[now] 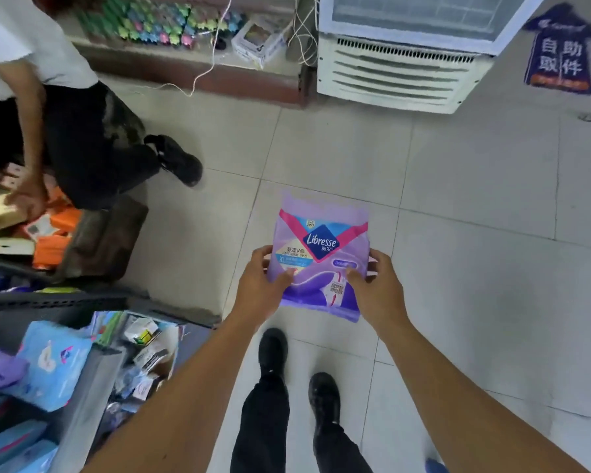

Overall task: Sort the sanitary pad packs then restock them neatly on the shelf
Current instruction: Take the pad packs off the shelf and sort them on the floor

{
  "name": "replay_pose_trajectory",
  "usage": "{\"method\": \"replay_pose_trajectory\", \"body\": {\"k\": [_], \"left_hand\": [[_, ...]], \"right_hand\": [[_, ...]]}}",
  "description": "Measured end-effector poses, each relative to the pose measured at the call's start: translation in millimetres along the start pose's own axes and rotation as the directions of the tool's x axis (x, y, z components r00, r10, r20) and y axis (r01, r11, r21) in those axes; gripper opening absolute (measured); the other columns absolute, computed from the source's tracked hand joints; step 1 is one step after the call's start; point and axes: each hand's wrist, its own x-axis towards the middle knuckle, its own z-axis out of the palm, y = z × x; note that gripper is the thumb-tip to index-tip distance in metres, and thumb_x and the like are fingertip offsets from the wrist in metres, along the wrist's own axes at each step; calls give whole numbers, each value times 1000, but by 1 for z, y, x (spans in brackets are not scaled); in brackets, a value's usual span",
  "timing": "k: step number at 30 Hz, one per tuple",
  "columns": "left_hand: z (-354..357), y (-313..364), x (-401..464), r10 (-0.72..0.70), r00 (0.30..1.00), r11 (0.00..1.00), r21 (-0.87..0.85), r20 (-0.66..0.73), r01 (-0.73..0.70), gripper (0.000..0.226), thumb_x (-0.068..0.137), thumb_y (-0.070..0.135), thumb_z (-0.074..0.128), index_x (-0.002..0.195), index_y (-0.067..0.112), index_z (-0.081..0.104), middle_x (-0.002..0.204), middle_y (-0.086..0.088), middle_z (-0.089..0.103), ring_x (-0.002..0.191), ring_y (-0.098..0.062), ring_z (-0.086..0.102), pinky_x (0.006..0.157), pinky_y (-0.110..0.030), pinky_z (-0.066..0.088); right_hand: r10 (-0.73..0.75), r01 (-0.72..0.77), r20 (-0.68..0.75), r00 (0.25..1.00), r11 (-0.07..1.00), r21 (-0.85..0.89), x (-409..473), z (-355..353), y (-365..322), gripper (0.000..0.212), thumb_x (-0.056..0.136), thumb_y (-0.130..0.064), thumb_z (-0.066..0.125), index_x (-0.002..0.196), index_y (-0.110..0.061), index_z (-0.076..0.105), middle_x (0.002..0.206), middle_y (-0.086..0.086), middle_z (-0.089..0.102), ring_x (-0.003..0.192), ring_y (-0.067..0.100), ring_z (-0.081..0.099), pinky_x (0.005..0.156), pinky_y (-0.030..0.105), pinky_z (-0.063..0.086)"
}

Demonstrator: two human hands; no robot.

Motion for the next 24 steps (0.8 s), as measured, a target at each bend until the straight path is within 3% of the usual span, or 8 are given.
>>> {"method": "replay_pose_trajectory", "body": {"k": [3,6,10,12,16,20,24], "left_hand": [[37,-59,81,-33,999,999,43,29,32,51,90,25,67,134,19,42,113,9,56,97,-11,59,60,-11,50],[65,-114,151,-51,999,992,115,7,50,50,89,23,69,131,17,43,112,8,56,98,-10,57,63,-13,47],[110,-230,268,-87,996,972,218,-26,91,45,88,20,70,124,12,44,111,2,59,91,-12,55,57,-8,39],[130,-279,313,-83,996,960,268,-13,83,44,88,19,71,123,10,45,115,-2,61,90,-14,55,56,-11,37],[165,-356,371,-51,999,947,318,13,45,44,88,15,70,126,9,47,120,-6,64,100,-21,60,70,-16,37],[171,-379,385,-19,999,947,322,33,7,50,89,15,68,132,10,43,120,-4,61,101,-19,60,70,-12,36],[149,-346,369,-95,995,940,330,19,83,63,93,19,64,146,10,31,144,-10,47,127,-25,50,98,-28,42]], "right_hand": [[47,-48,-25,999,998,-29,77,36,61,42,89,-32,68,121,-17,46,109,-6,58,82,6,61,50,6,46],[62,-64,-32,998,996,-62,141,73,114,39,90,-28,68,122,-17,48,108,-5,59,88,11,61,48,3,43],[55,-64,-80,995,991,-114,244,147,219,36,90,-16,66,122,-15,51,106,-2,61,95,18,63,61,9,41],[43,-56,-98,994,988,-142,284,175,265,36,89,-14,64,123,-13,51,111,1,63,99,21,62,69,12,37],[48,-65,-106,993,985,-163,341,218,337,42,89,-10,62,129,-12,50,123,6,63,110,24,60,80,15,37],[48,-67,-99,994,979,-194,355,227,355,48,90,-13,62,135,-15,47,125,4,63,112,24,60,84,18,39],[91,-105,-61,994,944,-314,337,207,323,60,93,-19,61,146,-10,35,143,10,49,126,27,51,103,31,40]]}}
